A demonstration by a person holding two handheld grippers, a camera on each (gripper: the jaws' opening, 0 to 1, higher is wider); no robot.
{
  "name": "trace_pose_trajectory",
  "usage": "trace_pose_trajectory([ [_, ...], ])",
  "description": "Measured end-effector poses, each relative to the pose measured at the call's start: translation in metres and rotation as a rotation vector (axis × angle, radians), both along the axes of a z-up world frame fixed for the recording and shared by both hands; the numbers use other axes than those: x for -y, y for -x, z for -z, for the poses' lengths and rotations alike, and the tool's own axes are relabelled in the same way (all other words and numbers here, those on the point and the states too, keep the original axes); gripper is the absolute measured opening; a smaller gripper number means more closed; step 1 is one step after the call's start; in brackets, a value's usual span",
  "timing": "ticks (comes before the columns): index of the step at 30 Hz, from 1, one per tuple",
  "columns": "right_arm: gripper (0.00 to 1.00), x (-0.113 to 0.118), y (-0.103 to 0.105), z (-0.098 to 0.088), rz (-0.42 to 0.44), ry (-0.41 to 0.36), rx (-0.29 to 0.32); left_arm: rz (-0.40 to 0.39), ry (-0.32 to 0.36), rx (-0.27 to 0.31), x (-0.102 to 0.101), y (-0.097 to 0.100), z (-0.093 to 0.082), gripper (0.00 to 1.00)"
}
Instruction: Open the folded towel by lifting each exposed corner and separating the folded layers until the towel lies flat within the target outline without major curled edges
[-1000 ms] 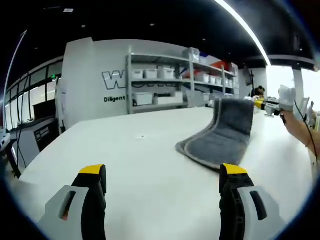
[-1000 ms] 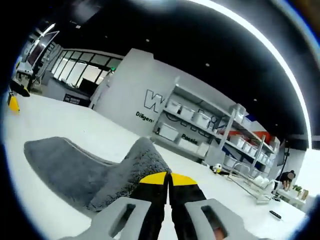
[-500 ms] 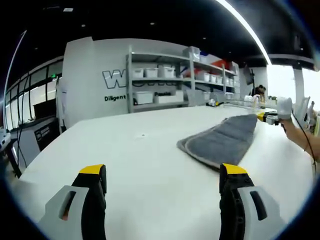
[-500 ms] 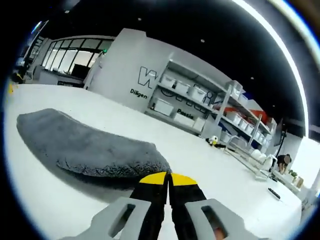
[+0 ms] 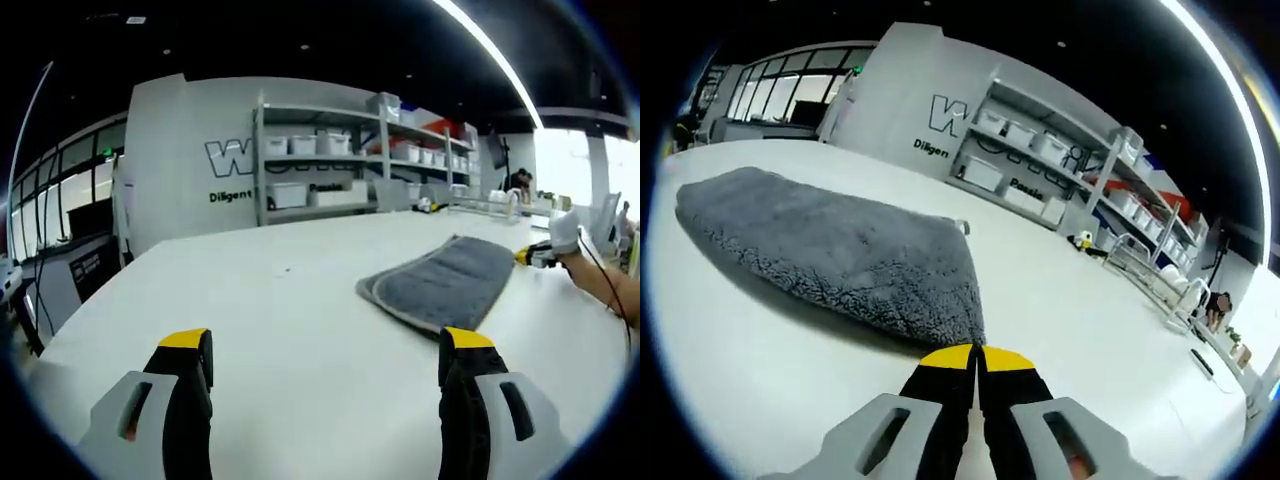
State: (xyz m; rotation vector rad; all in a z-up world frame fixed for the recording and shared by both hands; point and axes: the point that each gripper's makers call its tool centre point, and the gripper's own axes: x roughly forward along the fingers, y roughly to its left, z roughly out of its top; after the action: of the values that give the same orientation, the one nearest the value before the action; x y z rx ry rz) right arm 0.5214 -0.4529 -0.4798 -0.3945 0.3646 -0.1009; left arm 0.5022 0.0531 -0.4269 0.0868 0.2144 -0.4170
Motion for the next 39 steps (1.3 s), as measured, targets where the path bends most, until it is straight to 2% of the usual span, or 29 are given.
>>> trace_pose_trajectory([
  [4, 0.02, -0.001, 0.004, -0.002, 0.008, 0.006, -0.009, 0.0, 0.0, 0.001, 0.0, 0.001, 0.0, 0.92],
  [7, 0.13, 0.0, 0.009, -0.002, 0.023, 0.019, -0.02, 0.002, 0.001, 0.0, 0.0, 0.001, 0.0, 0.92],
  [11, 0.17, -0.001, 0.019, -0.009, 0.033, 0.013, -0.004, 0.008, 0.009, 0.007, 0.002, 0.001, -0.002, 0.92],
  [17, 0.31, -0.01, 0.028, -0.024, 0.037, 0.034, 0.004, 0.007, 0.012, 0.005, 0.001, 0.0, -0.002, 0.93],
  [20, 0.34, -0.019, 0.032, -0.031, 0.019, 0.069, 0.0, 0.002, 0.009, 0.001, 0.0, -0.001, -0.001, 0.94],
  [24, 0.45, -0.033, 0.035, -0.035, -0.021, 0.074, -0.004, 0.002, 0.008, 0.007, -0.001, -0.002, -0.003, 0.95],
  [27, 0.55, -0.041, 0.038, -0.035, -0.042, 0.095, -0.018, -0.008, 0.005, 0.002, -0.002, -0.002, -0.002, 0.99],
  [32, 0.62, -0.062, 0.048, -0.03, -0.096, 0.096, -0.07, -0.016, -0.006, 0.008, -0.004, -0.002, -0.002, 0.99],
  [35, 0.69, -0.071, 0.046, -0.028, -0.12, 0.097, -0.078, -0.013, -0.009, 0.008, -0.003, -0.002, -0.002, 0.99],
  [36, 0.71, -0.071, 0.04, -0.029, -0.127, 0.097, -0.081, -0.013, -0.009, 0.005, -0.003, -0.002, -0.001, 0.99],
  [38, 0.78, -0.076, 0.04, -0.029, -0.135, 0.096, -0.081, -0.012, -0.007, 0.0, -0.003, -0.002, 0.0, 0.99],
  [39, 0.85, -0.078, 0.04, -0.03, -0.137, 0.093, -0.074, -0.011, -0.006, -0.001, -0.003, -0.002, 0.0, 0.99],
])
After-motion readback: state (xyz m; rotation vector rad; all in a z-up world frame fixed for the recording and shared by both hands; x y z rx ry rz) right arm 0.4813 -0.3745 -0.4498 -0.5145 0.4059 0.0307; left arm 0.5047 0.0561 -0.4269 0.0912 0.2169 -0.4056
